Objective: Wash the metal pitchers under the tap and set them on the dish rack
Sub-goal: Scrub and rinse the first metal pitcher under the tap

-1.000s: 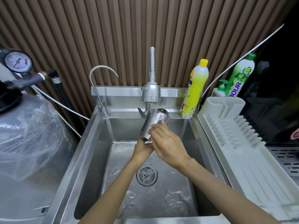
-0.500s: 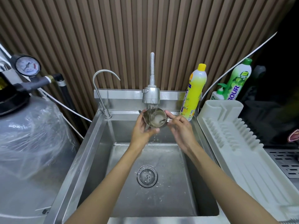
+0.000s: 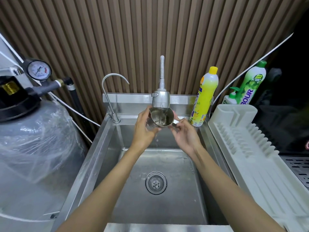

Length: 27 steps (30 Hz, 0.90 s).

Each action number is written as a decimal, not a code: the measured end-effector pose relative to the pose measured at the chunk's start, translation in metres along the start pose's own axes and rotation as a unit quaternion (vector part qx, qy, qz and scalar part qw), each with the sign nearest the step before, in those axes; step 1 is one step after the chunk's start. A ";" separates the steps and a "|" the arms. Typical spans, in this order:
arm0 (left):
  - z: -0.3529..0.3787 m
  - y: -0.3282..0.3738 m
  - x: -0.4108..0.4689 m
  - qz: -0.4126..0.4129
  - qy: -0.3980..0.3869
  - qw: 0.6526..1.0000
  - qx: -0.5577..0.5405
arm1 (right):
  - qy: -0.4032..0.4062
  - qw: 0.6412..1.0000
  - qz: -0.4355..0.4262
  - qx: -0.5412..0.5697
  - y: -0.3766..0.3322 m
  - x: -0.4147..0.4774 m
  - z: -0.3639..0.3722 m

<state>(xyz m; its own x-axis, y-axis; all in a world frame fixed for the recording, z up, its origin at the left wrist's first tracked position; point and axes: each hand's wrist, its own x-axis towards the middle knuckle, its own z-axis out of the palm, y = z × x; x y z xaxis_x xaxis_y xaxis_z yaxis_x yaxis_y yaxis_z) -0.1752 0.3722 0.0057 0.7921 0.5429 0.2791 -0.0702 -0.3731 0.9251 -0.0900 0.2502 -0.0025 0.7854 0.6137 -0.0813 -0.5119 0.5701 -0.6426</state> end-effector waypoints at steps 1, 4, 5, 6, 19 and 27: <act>-0.001 0.000 -0.001 0.014 -0.001 1.000 0.027 | 0.004 1.000 0.010 0.010 0.002 -0.001 0.000; -0.006 0.000 -0.004 0.045 -0.038 0.996 0.065 | 0.010 0.999 0.033 0.017 0.005 -0.008 -0.003; -0.008 0.002 -0.006 0.052 -0.054 0.995 0.069 | 0.009 0.999 0.041 0.010 0.006 -0.010 -0.004; -0.009 0.002 -0.007 0.056 -0.066 0.993 0.078 | 0.007 0.999 0.048 -0.003 0.006 -0.012 -0.007; 0.015 -0.022 -0.048 -0.120 -0.017 0.992 -0.022 | 0.061 0.894 0.066 -0.439 -0.034 -0.020 -0.004; 0.035 -0.018 -0.032 -0.144 -0.023 0.975 -0.166 | 0.107 0.808 -0.062 -0.577 -0.054 -0.017 0.027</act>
<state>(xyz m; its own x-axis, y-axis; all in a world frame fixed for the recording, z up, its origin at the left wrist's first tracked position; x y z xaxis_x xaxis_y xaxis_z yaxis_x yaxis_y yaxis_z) -0.1786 0.3351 -0.0287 0.8334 0.5526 -0.0103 -0.0270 0.0593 0.9979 -0.0851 0.2238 0.0539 0.9110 0.4122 -0.0131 0.1423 -0.3438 -0.9282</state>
